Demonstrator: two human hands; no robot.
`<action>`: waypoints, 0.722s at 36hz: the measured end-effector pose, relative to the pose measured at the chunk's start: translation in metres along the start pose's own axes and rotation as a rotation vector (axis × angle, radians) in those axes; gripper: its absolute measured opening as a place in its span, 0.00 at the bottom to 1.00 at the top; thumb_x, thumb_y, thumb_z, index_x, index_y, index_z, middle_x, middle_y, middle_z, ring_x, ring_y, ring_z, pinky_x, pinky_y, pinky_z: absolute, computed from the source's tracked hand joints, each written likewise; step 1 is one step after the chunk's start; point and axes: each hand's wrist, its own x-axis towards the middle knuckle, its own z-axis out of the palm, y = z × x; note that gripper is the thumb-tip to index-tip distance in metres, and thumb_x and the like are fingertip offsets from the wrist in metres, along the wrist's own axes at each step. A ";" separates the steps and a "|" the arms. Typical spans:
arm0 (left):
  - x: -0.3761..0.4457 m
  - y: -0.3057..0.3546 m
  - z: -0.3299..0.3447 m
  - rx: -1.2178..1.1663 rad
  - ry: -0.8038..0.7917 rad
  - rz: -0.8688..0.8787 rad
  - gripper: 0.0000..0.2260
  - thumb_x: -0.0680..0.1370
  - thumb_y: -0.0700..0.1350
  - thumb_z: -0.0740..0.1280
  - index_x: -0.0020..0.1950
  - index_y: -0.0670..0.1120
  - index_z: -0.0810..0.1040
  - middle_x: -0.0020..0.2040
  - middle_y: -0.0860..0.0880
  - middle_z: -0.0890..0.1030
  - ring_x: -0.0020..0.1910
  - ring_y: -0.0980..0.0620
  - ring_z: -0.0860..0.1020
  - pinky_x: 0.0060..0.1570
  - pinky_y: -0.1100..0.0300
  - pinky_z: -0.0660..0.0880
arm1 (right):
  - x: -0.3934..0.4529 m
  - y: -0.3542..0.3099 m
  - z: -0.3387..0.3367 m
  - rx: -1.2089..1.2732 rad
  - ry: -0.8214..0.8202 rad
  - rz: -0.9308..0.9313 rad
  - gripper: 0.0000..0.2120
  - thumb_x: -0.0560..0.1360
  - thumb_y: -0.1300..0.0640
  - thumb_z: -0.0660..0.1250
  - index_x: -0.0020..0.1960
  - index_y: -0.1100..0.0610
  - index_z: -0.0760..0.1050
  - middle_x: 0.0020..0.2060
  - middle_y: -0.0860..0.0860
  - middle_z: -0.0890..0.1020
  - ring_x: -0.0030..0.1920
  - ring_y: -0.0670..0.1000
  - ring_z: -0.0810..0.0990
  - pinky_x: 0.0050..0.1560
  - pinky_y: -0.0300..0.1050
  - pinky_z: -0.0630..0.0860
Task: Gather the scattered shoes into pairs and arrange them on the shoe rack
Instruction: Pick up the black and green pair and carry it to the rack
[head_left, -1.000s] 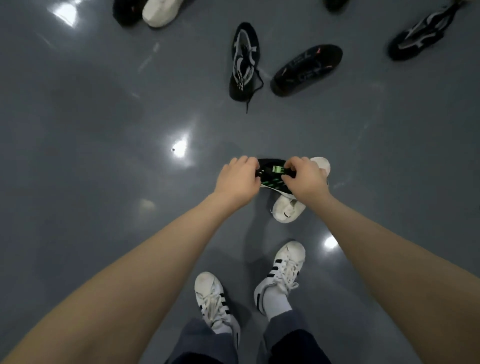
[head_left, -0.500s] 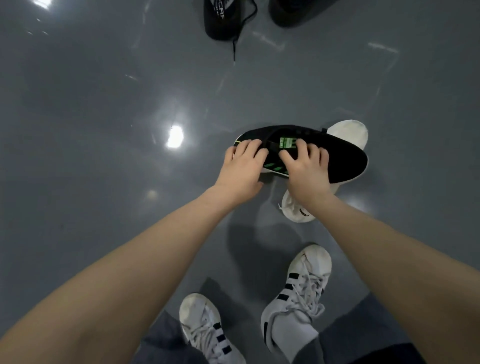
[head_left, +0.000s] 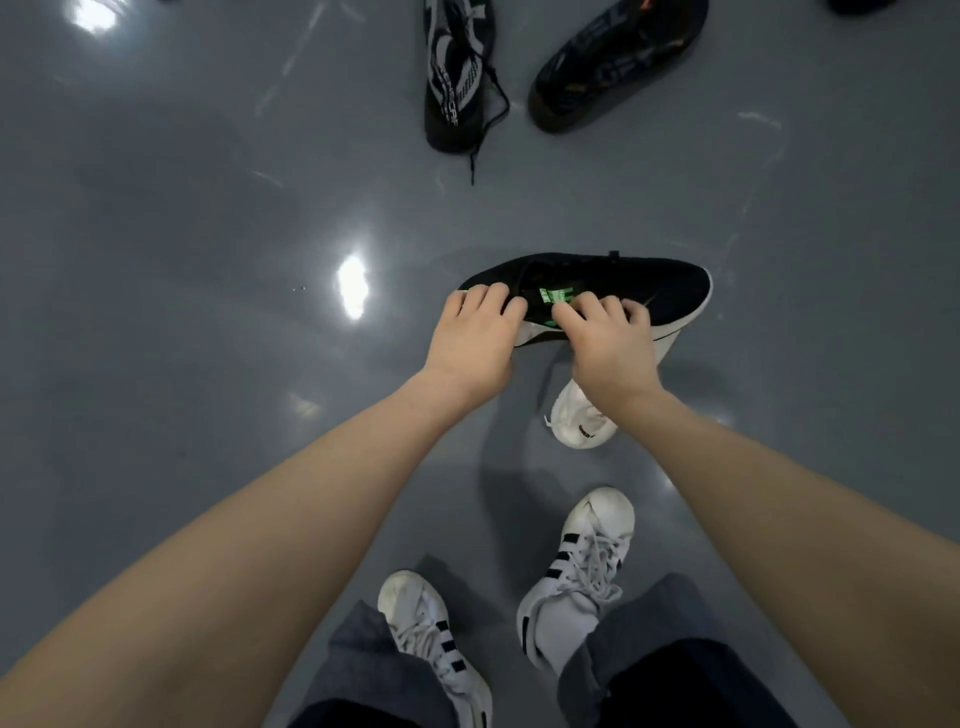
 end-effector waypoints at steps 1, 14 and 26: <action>-0.004 0.001 -0.012 0.005 0.015 -0.005 0.24 0.73 0.44 0.67 0.67 0.45 0.67 0.64 0.46 0.68 0.65 0.45 0.66 0.63 0.54 0.58 | 0.000 -0.002 -0.013 0.005 -0.025 -0.002 0.22 0.61 0.75 0.66 0.51 0.59 0.76 0.43 0.56 0.78 0.43 0.61 0.77 0.57 0.61 0.69; -0.078 0.037 -0.207 0.078 0.019 -0.018 0.31 0.69 0.55 0.72 0.67 0.49 0.64 0.64 0.48 0.67 0.65 0.44 0.66 0.62 0.52 0.63 | -0.007 -0.021 -0.218 0.002 0.122 -0.092 0.23 0.60 0.74 0.69 0.53 0.58 0.76 0.44 0.54 0.80 0.44 0.59 0.78 0.58 0.58 0.71; -0.133 0.106 -0.346 0.076 0.065 -0.048 0.22 0.73 0.47 0.67 0.65 0.49 0.66 0.61 0.48 0.68 0.59 0.43 0.68 0.53 0.53 0.65 | -0.037 -0.010 -0.368 -0.035 0.252 -0.159 0.26 0.56 0.71 0.75 0.49 0.54 0.73 0.40 0.50 0.80 0.38 0.55 0.80 0.53 0.57 0.75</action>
